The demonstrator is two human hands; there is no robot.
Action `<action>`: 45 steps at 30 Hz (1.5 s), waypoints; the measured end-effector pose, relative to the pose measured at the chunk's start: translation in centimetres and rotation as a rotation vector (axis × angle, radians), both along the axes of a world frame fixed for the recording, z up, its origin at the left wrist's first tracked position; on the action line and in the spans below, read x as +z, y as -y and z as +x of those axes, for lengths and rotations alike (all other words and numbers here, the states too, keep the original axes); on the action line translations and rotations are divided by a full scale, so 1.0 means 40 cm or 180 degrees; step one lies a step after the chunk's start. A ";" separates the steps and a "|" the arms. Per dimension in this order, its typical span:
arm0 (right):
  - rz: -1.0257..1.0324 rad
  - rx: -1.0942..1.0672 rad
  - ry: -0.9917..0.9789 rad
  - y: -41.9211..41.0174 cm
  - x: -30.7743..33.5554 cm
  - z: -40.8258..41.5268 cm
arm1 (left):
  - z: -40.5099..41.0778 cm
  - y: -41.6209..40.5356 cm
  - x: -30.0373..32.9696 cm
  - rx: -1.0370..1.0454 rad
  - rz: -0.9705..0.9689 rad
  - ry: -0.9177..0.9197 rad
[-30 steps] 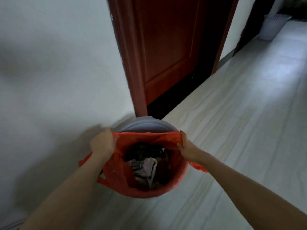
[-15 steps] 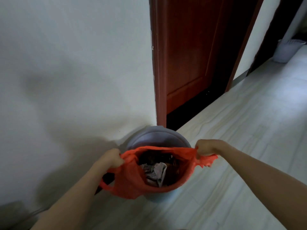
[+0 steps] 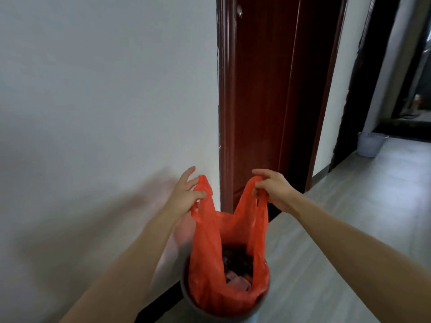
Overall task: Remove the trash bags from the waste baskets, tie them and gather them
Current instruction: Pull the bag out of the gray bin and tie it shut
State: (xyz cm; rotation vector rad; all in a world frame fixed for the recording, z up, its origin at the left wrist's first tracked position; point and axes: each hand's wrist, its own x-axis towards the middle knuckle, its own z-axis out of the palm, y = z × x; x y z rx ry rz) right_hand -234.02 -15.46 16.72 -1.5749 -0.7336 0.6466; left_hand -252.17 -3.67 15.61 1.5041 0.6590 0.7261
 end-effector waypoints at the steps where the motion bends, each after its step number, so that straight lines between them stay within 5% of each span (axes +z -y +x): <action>1: 0.0374 0.0078 -0.0376 0.007 0.030 -0.003 | 0.002 0.008 0.023 -0.0055 0.0073 0.0093; 4: 0.1066 0.0306 -0.0700 0.044 0.133 0.012 | 0.011 0.037 0.112 -0.0242 0.0287 0.0496; 10: 0.0975 -0.0265 0.0744 0.164 0.318 0.087 | 0.104 0.108 0.302 -0.0503 0.1198 0.0754; 13: 0.0983 -0.1103 0.1487 0.244 0.390 0.125 | 0.162 0.156 0.373 -0.0415 0.1923 0.0548; 16: 0.0997 -0.1408 0.1732 0.323 0.420 0.152 | 0.215 0.206 0.415 0.0370 0.3117 0.0276; 21: 0.0491 -0.2146 0.2089 0.440 0.366 0.195 | 0.282 0.268 0.403 0.0702 0.4372 -0.0623; 26: -0.0035 -0.2703 0.2221 0.559 0.229 0.252 | 0.381 0.335 0.293 0.0453 0.4820 -0.1106; 32: 0.0385 -0.2736 0.0920 0.694 0.014 0.277 | 0.514 0.506 0.064 -0.0057 0.3931 -0.0354; 36: 0.0190 -0.2757 0.0424 0.785 -0.194 0.263 | 0.570 0.614 -0.139 -0.0745 0.3304 -0.0489; 42: -0.0362 -0.2530 0.0253 0.878 -0.376 0.286 | 0.621 0.661 -0.322 -0.1650 0.1430 -0.0470; 45: -0.0807 -0.2212 0.0421 0.916 -0.413 0.334 | 0.641 0.624 -0.369 -0.2281 0.0831 -0.0992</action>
